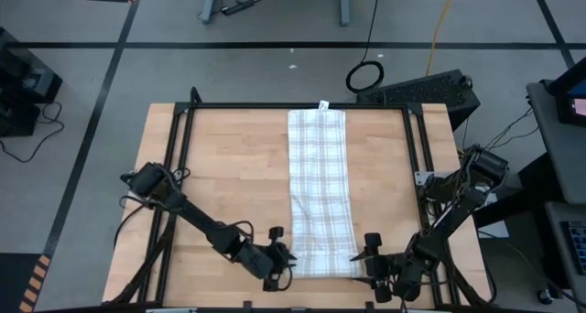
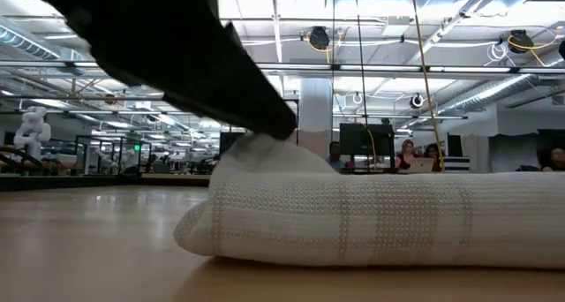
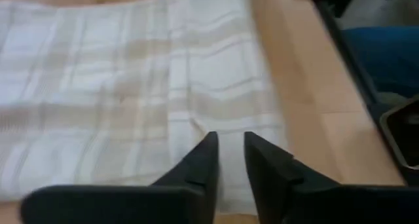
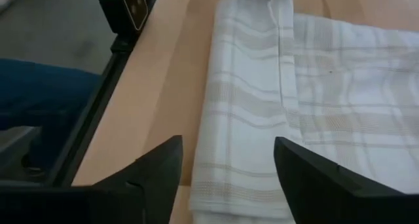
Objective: Roll towel into tight, uniform cylinder
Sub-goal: Roll the white towel
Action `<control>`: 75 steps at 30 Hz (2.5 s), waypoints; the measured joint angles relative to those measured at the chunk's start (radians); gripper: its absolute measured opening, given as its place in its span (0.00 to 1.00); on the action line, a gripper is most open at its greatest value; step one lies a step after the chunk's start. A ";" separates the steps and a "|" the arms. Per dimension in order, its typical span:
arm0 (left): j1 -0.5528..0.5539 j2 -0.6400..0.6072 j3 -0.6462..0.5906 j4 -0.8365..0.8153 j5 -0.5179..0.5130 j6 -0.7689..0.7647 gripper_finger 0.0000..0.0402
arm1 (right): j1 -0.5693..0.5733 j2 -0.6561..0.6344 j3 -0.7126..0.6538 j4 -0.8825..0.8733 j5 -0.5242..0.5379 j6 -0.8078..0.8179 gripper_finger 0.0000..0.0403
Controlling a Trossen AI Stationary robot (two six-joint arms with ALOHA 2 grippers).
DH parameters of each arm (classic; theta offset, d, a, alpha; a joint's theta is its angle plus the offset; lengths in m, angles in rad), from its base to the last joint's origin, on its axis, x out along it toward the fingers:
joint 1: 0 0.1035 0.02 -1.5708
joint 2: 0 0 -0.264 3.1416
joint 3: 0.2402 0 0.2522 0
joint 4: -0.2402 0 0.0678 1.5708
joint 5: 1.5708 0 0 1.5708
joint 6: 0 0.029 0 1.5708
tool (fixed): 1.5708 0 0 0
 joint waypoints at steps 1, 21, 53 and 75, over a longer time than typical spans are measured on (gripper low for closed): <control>0.005 0.006 0.000 -0.003 0.000 -0.016 0.15 | 0.000 0.000 0.000 -0.002 -0.001 -0.002 0.56; 0.011 -0.081 0.001 -0.096 0.022 -0.107 0.10 | 0.000 0.060 0.000 0.005 -0.002 0.088 0.56; -0.040 -0.087 0.002 0.039 -0.074 -0.112 0.70 | -0.001 -0.023 0.000 -0.002 0.005 0.111 0.61; -0.151 -0.087 0.002 0.018 -0.251 -0.113 0.79 | 0.009 -0.023 0.000 0.006 -0.001 0.202 0.65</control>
